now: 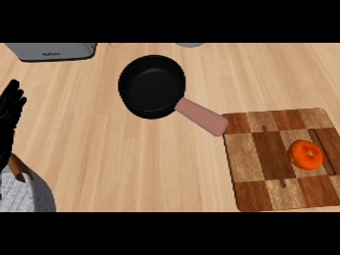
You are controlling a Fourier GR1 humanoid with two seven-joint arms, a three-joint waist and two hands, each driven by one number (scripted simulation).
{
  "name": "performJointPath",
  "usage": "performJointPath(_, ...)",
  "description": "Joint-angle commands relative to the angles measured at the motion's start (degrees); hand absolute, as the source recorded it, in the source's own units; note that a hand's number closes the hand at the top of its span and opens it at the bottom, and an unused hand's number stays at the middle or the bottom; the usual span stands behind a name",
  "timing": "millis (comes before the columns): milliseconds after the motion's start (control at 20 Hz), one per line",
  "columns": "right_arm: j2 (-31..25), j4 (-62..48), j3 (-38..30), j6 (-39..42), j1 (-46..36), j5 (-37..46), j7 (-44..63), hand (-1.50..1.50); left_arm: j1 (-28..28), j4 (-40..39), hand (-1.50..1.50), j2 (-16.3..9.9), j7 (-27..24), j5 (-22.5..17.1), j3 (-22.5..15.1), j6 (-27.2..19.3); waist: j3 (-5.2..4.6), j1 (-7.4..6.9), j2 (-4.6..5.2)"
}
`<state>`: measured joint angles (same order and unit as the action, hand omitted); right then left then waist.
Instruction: Pick the squash from the cutting board and place it in the pot
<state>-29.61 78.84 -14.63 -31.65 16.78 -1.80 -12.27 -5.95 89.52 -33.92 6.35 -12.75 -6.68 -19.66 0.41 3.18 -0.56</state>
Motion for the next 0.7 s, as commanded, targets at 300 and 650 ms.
performJointPath(300,-7.30,17.67,5.29,0.26,10.40,9.19,23.26,-1.50,5.27,-2.77,0.00,0.26,-0.22,0.44,-1.66,3.54,-0.84,-3.97,0.82)
performJointPath(650,-16.91,21.50,11.41,13.54,5.65,9.89,44.21,-1.50,2.61,-2.93,0.00,0.51,1.08,1.18,-2.62,4.80,-0.80,-6.60,1.36)
